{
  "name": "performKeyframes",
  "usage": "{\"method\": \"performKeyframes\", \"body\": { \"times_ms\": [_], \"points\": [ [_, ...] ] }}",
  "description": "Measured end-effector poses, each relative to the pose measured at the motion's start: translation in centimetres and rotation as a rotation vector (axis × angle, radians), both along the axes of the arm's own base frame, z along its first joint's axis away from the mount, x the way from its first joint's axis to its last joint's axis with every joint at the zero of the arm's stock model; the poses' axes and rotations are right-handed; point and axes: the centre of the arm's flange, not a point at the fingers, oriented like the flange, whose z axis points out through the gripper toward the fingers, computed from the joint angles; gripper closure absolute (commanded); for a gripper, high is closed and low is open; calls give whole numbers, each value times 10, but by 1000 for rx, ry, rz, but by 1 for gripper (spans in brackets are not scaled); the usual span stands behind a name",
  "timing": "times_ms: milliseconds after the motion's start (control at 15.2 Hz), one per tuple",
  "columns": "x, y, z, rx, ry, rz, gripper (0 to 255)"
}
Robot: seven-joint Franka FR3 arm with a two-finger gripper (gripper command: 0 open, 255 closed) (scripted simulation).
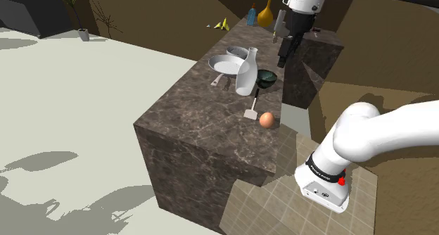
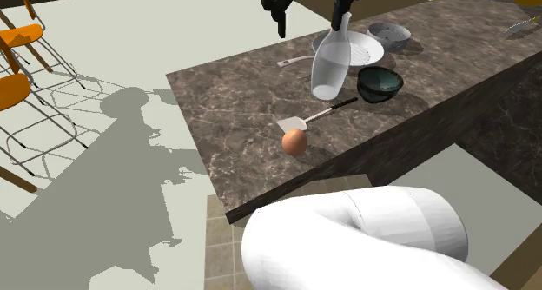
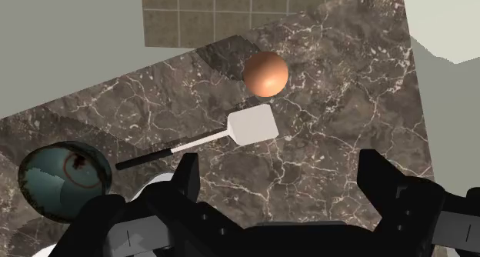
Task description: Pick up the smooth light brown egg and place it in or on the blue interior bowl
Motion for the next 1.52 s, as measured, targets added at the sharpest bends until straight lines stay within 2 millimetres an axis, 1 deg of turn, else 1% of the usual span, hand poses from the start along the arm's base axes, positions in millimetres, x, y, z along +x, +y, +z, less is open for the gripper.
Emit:
{"method": "performKeyframes", "body": {
  "times_ms": [66,132,264,330,462,528,660,726,990,1122,1254,1386,1518],
  "points": [
    [0,0,0,0,0,0,0],
    [0,4,-6,-10,0,13,0],
    [-3,15,-27,-42,1,55,0],
    [-1,23,-39,-61,2,79,0],
    [-4,36,-64,-101,2,130,0],
    [-7,43,-80,-122,2,156,0],
    [-7,51,-108,-162,3,209,0],
    [-11,51,-119,-182,3,235,0],
    [-16,72,-175,-265,4,341,0],
    [-22,76,-200,-306,4,393,0],
    [-27,80,-230,-347,6,446,0],
    [-29,81,-248,-366,5,472,0],
    [-29,78,-259,-371,4,479,0]
  ]
}}
